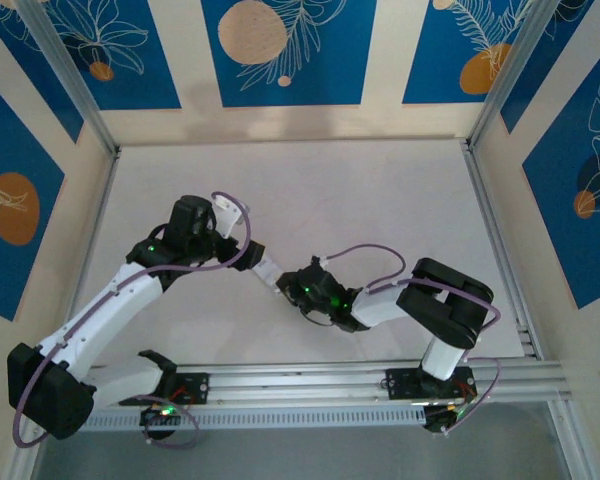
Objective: Load the batteries into the remote control
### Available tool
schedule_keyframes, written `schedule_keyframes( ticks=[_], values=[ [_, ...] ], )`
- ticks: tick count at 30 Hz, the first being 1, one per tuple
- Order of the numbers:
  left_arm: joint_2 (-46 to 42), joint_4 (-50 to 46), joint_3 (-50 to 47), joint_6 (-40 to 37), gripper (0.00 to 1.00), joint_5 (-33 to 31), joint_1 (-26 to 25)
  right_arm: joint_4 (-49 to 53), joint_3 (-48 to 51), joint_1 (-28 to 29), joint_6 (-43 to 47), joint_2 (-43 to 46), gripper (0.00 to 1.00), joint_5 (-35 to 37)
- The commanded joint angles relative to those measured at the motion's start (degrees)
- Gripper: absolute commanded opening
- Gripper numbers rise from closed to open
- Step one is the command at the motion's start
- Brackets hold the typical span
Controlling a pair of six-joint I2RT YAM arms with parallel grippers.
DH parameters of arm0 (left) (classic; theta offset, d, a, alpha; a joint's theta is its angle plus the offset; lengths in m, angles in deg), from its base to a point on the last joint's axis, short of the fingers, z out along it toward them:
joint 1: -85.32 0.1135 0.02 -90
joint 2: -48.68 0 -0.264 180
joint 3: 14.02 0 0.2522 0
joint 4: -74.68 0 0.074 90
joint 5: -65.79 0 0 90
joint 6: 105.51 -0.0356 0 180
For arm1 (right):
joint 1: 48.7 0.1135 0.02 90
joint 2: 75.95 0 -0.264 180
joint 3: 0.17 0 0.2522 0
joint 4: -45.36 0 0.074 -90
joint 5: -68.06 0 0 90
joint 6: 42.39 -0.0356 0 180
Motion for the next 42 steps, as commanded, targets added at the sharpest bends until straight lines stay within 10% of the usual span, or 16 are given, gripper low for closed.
schedule_keyframes(
  ticks=[1, 27, 34, 42],
  values=[
    [0.3, 0.8, -0.4, -0.6, 1.00, 0.6, 0.3, 3.4, 1.9, -0.2, -2.0, -1.4, 0.15, 4.4],
    [0.3, 0.9, -0.6, -0.7, 1.00, 1.1, 0.3, 17.5, 2.8, -0.8, 4.7, 9.8, 0.54, 3.2],
    [0.3, 0.9, -0.7, -0.7, 1.00, 1.2, 0.3, 44.4, -8.6, -1.5, 39.9, 19.0, 0.53, 3.5],
    [-0.9, 0.5, -0.8, -2.2, 1.00, -0.7, 0.3, 64.9, -24.0, -4.2, 74.8, 6.9, 0.55, -1.4]
  ],
)
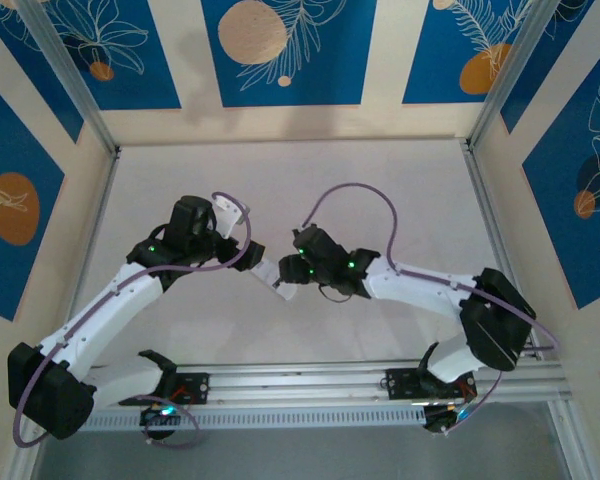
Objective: Load the batteries into the remote control
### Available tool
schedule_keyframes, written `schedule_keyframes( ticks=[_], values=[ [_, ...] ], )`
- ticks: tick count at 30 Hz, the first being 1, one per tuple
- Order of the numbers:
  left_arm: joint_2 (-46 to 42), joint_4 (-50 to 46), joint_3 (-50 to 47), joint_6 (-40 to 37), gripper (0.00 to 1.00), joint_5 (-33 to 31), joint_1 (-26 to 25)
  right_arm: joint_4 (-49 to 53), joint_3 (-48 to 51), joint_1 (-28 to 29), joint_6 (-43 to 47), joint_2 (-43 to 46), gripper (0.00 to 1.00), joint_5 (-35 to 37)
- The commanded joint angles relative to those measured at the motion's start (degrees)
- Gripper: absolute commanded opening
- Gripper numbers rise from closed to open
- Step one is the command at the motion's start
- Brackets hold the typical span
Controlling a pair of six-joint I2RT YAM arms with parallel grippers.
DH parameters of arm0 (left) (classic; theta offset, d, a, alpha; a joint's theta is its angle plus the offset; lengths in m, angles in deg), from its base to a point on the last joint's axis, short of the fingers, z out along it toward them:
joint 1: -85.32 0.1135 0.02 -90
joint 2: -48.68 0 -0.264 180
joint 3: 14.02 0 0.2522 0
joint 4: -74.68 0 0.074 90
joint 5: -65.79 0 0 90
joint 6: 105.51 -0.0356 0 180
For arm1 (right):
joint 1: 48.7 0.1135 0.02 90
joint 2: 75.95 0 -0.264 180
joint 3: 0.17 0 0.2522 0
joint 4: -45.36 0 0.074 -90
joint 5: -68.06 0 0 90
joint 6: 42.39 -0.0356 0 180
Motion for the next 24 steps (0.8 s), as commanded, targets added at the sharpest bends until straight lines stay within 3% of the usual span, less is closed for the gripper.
schedule_keyframes(
  ticks=[1, 7, 10, 11, 14, 16, 18, 24],
  values=[
    [-1.3, 0.5, -0.8, -2.2, 1.00, -1.0, 0.3, 10.0, -0.7, 0.0, 19.1, -6.1, 0.56, -0.1],
    [-2.0, 1.0, -1.7, -3.4, 1.00, -1.7, 0.3, -7.6, 7.6, 1.5, 25.3, -4.0, 0.58, -7.4],
    [-2.0, 1.2, -1.9, -3.7, 1.00, -1.3, 0.3, -17.6, 15.0, 3.0, 28.7, 0.7, 0.82, -8.2],
    [-2.0, 1.2, -1.9, -3.8, 1.00, -1.2, 0.3, -20.8, 17.2, 3.5, 30.0, 2.4, 0.84, -7.9],
    [-1.9, 1.5, -2.1, -3.7, 1.00, -0.8, 0.4, -30.9, 24.8, 4.0, 32.0, 6.6, 0.84, -5.2],
    [-2.0, 1.5, -2.2, -3.6, 1.00, -0.3, 0.3, -43.6, 31.5, 3.8, 32.7, 7.7, 0.84, -3.6],
    [-2.1, 2.2, -2.4, -3.2, 1.00, 0.5, 0.3, -53.1, 35.6, 3.4, 33.7, 6.0, 0.84, -3.8],
    [-0.9, 3.2, -2.6, -1.3, 1.00, 4.2, 0.3, -66.5, 37.5, 3.2, 34.6, -4.6, 0.84, -5.6]
  ],
)
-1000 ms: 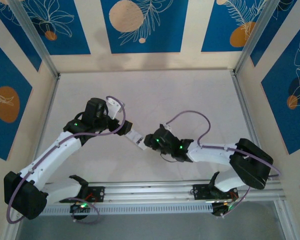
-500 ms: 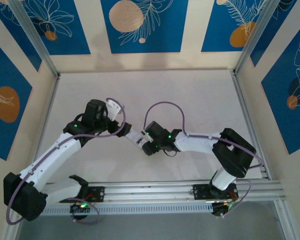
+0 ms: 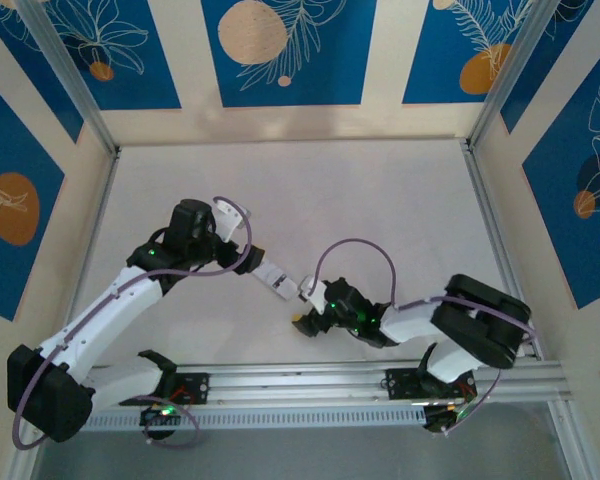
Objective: Load the batteries into the remote control
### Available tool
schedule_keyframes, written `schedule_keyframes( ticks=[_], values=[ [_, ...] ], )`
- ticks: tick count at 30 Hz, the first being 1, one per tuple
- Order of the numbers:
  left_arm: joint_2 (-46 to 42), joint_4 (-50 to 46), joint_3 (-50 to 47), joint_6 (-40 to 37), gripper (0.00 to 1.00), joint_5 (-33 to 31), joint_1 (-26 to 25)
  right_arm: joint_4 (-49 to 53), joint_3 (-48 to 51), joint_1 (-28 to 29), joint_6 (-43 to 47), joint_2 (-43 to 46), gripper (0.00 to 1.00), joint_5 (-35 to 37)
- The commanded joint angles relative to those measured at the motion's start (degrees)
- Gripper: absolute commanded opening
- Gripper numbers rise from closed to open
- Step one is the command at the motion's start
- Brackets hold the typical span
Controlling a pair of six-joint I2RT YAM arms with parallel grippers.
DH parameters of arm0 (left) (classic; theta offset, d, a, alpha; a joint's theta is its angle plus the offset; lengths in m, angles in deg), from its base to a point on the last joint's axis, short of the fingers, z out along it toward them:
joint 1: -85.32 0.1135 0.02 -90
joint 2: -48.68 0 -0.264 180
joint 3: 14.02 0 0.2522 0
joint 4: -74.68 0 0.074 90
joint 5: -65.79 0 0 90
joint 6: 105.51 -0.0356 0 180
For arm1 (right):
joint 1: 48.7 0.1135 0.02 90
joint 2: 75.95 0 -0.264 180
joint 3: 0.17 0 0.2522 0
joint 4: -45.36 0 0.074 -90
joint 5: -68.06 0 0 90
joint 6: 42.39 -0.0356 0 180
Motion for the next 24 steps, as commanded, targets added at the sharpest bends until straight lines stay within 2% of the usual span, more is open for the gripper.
schedule_keyframes(
  ticks=[1, 8, 17, 24],
  values=[
    [0.1, 1.4, -0.6, 1.1, 1.00, 3.1, 0.3, -15.6, 0.0, -0.4, 2.2, -5.1, 0.84, -0.7],
    [-0.1, 1.6, -0.9, 0.7, 1.00, 2.2, 0.3, -25.2, 0.0, -1.7, 3.6, -13.2, 0.84, 1.1],
    [0.1, 1.5, -0.9, 0.2, 1.00, 1.6, 0.3, -25.3, -2.3, -4.7, 1.9, -15.4, 0.82, -2.7],
    [0.3, 1.4, -0.9, 0.0, 1.00, 1.7, 0.3, -26.4, -3.7, -3.1, 0.5, -17.9, 0.80, -2.9]
  ],
)
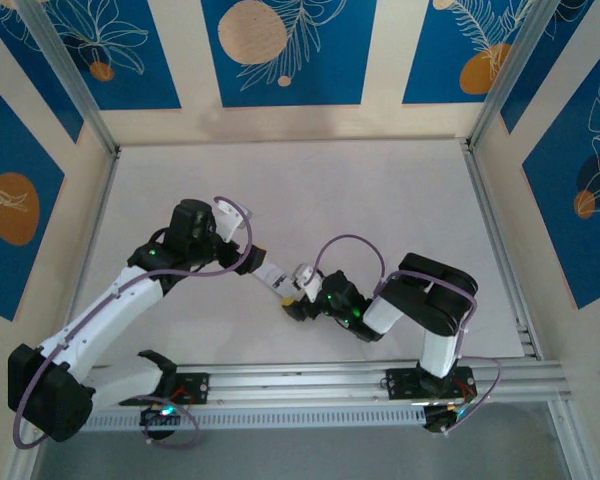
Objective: Load the batteries into the remote control
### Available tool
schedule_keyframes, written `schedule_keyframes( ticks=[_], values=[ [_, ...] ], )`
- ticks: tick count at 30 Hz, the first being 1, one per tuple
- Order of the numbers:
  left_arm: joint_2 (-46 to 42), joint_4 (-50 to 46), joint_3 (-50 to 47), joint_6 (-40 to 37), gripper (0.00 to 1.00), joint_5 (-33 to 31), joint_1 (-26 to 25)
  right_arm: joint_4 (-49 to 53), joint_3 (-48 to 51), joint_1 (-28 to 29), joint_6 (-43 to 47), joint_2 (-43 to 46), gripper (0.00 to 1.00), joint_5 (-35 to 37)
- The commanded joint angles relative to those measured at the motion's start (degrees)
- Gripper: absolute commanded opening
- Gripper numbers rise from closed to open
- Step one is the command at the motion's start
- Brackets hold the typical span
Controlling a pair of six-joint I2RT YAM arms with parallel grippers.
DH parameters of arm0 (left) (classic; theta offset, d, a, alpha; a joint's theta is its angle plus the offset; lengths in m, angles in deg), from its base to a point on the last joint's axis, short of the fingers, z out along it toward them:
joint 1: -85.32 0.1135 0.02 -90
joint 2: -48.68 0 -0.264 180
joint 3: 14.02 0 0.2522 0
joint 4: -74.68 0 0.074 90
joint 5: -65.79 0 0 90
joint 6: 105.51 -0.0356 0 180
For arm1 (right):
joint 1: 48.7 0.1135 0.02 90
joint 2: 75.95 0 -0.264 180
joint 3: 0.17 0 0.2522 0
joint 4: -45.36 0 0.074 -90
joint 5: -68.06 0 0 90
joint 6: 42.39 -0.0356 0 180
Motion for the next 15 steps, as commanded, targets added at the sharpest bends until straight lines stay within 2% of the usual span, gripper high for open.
schedule_keyframes(
  ticks=[1, 6, 15],
  values=[
    [0.2, 0.5, -0.5, -0.1, 1.00, 0.6, 0.3, -2.9, -0.8, 1.1, -0.8, -1.4, 0.80, -0.4],
    [0.2, 0.5, -0.6, -0.2, 1.00, 0.6, 0.3, -2.1, -2.4, 2.3, -1.0, -3.3, 0.76, 2.0],
    [0.1, 0.5, -0.6, -0.2, 1.00, 0.8, 0.3, -1.7, -2.8, 2.4, -1.2, -4.9, 0.59, 2.2]
  ],
)
